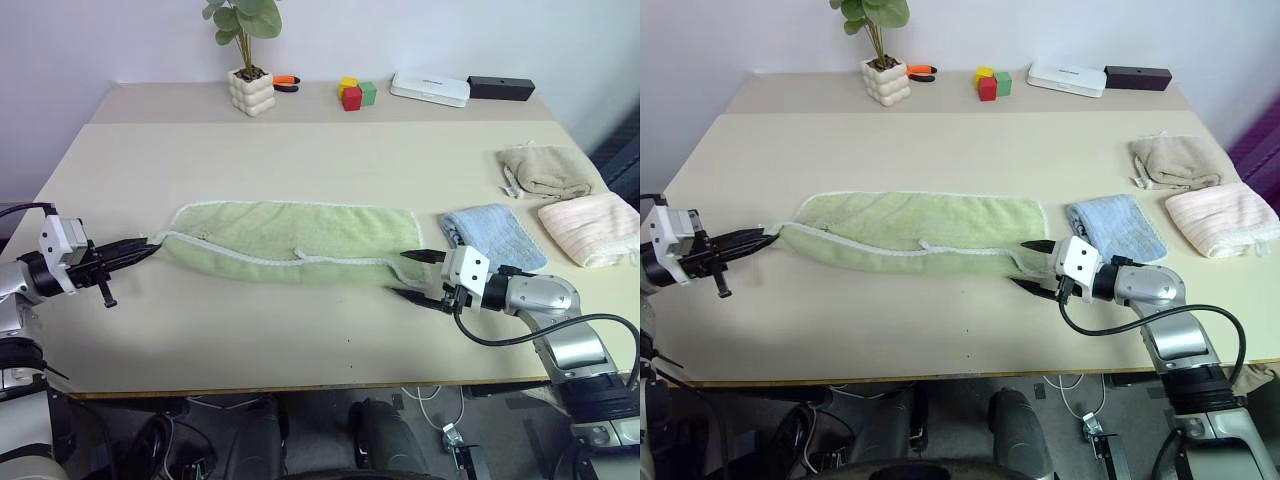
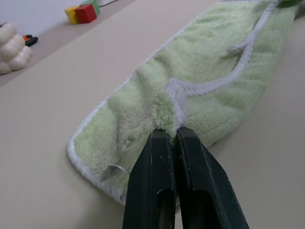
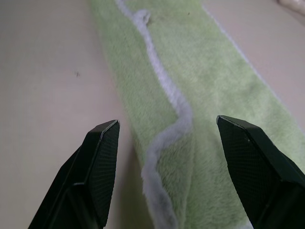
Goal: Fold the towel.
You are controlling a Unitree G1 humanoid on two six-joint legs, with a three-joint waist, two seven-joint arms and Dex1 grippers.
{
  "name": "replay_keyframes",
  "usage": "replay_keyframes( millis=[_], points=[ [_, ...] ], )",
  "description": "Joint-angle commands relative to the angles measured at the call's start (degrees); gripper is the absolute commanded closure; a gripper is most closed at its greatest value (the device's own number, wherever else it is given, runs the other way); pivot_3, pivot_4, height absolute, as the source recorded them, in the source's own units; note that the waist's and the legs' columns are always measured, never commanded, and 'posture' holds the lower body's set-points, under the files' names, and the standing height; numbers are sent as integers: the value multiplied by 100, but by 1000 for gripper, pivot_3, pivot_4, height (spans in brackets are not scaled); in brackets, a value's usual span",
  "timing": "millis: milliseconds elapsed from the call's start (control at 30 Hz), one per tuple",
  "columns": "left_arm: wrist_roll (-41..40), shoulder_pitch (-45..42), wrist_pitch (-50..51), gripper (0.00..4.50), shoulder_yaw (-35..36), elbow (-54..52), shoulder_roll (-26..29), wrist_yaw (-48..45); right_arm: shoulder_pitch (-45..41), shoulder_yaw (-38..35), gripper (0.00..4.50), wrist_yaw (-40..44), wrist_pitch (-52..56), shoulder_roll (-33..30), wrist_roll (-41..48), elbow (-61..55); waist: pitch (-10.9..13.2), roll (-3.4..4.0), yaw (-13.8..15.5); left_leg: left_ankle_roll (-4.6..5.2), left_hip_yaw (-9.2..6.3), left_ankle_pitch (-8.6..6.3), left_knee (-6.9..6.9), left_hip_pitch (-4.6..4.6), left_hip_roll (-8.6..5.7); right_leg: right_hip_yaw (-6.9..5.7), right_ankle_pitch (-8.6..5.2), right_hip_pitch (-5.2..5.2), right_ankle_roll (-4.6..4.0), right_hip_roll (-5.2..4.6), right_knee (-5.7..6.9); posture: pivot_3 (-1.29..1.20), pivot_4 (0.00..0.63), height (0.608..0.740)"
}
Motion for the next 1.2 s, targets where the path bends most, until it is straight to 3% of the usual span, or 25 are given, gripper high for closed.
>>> replay_keyframes(
  millis=[33,67,233,700,967,1100,1200],
  points=[
    [-79,-3,-24,4500,50,-191,43,28,-171,-10,1741,40,-33,-102,-68,72,0,0,-2,0,0,0,0,0,0,0,0,0,0,0,0,0,150,735],
    [-80,3,-29,4500,52,-199,37,30,-196,-9,1994,64,-2,-110,-60,95,0,0,-2,0,0,0,1,0,0,0,0,0,0,0,0,0,150,735],
    [-86,32,3,4500,53,-240,27,25,-269,80,4454,172,-119,-187,-194,212,0,0,0,1,-1,-1,6,-1,0,0,0,0,0,0,2,0,150,735],
    [-361,712,163,4500,17,-353,619,-396,-213,-437,4454,1191,619,-830,849,53,0,0,1,6,-1,-4,13,0,3,0,-1,3,-1,0,3,0,150,735],
    [227,-308,-585,4500,-151,392,89,410,-2105,-247,4454,-223,199,92,-16,1550,0,1,7,6,-3,-4,25,-1,3,-4,1,7,-2,1,11,0,150,735],
    [1280,-1886,-1036,4500,-578,1324,159,2312,-3707,-73,4454,-1844,-1079,436,-1155,3310,7,-4,13,7,-3,-4,28,-17,1,-4,2,-6,0,1,10,0,150,735],
    [1823,-3069,-1072,4500,-795,1857,378,3425,-4824,-257,4454,-2800,-1554,554,-1344,4391,14,-6,-11,7,-3,-4,29,-26,-1,-4,3,-14,1,-1,8,0,150,735]
  ],
)
